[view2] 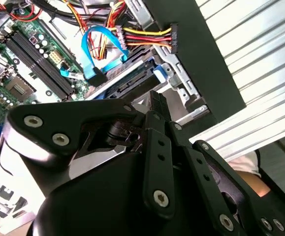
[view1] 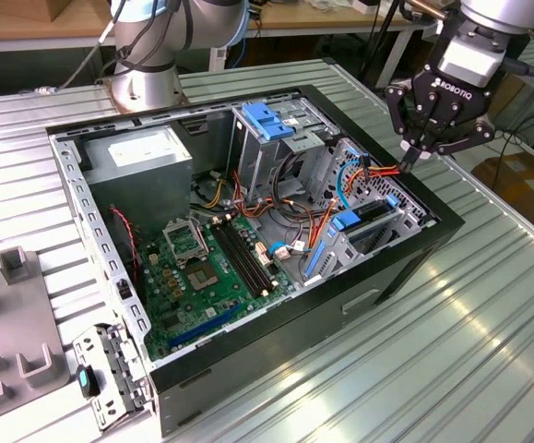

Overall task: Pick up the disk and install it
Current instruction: 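Insert the first disk wire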

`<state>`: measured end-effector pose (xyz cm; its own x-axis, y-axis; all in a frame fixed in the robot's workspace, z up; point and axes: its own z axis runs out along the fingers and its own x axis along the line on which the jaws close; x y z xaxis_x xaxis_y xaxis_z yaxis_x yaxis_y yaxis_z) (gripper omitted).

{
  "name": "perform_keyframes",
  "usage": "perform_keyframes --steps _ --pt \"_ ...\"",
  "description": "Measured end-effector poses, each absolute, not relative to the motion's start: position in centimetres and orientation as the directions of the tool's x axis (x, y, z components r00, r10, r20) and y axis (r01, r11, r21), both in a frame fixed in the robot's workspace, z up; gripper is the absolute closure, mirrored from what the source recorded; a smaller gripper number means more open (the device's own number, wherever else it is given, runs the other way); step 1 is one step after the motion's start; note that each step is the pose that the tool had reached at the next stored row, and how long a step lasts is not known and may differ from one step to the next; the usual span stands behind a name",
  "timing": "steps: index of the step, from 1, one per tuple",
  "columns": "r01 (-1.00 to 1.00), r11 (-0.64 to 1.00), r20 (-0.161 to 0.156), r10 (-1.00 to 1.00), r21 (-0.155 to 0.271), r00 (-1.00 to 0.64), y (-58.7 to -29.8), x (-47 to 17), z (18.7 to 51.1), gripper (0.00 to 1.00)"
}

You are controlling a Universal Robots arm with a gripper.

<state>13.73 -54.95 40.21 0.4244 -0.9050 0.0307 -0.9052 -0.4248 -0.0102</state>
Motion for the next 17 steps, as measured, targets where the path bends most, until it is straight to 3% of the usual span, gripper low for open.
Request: perform_keyframes --steps 17 --pt "-0.9 -0.436 0.031 -0.9 -0.01 0.436 -54.95 14.72 40.16 0.89"
